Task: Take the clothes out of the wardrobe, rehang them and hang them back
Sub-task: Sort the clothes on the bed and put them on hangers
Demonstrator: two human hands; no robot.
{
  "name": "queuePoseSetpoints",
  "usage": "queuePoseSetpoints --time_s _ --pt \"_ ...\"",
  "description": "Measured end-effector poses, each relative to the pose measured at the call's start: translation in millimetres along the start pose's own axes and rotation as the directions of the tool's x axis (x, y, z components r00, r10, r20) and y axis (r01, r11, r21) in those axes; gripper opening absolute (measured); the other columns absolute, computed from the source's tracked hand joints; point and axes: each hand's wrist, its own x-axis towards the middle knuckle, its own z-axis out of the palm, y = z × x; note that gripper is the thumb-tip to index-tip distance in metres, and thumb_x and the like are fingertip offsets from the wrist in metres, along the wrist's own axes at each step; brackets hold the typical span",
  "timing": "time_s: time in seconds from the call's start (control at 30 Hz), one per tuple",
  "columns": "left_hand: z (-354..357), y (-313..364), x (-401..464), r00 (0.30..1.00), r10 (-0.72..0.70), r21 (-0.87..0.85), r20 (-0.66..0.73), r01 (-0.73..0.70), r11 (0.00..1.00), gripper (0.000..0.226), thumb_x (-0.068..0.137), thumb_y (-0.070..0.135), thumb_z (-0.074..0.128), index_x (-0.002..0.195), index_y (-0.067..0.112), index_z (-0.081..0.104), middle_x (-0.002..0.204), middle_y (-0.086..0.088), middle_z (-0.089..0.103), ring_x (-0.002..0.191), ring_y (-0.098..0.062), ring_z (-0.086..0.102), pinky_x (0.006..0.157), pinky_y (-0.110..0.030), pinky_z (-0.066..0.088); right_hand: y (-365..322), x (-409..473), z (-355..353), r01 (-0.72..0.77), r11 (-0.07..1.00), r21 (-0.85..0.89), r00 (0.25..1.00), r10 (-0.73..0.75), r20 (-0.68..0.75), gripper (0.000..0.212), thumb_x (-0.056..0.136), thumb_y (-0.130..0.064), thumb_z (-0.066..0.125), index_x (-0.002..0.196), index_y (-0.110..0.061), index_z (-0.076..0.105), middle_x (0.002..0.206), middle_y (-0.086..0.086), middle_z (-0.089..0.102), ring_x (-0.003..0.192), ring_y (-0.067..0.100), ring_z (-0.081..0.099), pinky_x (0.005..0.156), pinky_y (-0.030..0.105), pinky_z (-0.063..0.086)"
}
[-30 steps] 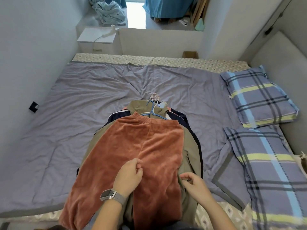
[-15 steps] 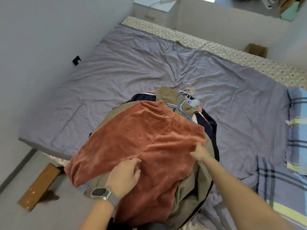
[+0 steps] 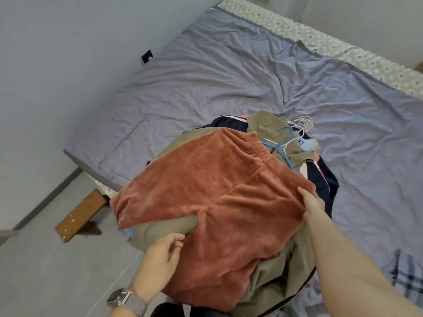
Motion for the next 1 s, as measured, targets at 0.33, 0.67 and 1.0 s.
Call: queuePoseSetpoints --time_s 0.33,0.67,1.0 --pt "-2.2 9.0 0.4 0.985 0.17 0.177 -0.005 -0.167 0.97 0.026 0.086 0.016 0.05 0.107 0.022 0.063 0.099 0.012 0.059 0.094 -0.007 0.059 0.084 -0.029 0.05 -35.5 -82.1 14.4 0.494 0.809 -0.318 0.867 -0.431 0.251 0.038 0.098 -0.032 0.05 0.123 -0.006 0.06 0.118 0.009 0.064 0.115 0.027 0.057 0.085 0.021 0.037" --pt "-83.5 62.7 13.9 0.835 0.483 0.471 -0.263 -0.326 0.82 0.068 0.084 0.049 0.052 0.142 0.02 0.032 0.143 -0.003 0.034 0.126 -0.022 0.037 0.103 -0.044 0.033 -25.1 -230.9 -79.8 0.563 0.826 -0.032 0.616 -0.394 0.682 0.012 0.09 -0.019 0.064 0.085 -0.025 0.074 0.077 -0.008 0.075 0.073 0.0 0.069 0.065 0.009 0.048" --pt "-138.9 48.7 -24.3 0.903 0.405 0.173 -0.144 -0.38 0.909 0.03 0.078 0.067 0.053 0.084 0.039 0.057 0.069 0.014 0.065 0.074 -0.014 0.063 0.069 -0.037 0.046 -3.3 -311.1 -91.4 0.707 0.648 -0.282 0.702 -0.598 0.386 0.051 0.065 -0.061 0.074 0.052 -0.02 0.048 0.05 -0.015 0.04 0.052 0.003 0.039 0.056 0.023 0.032"
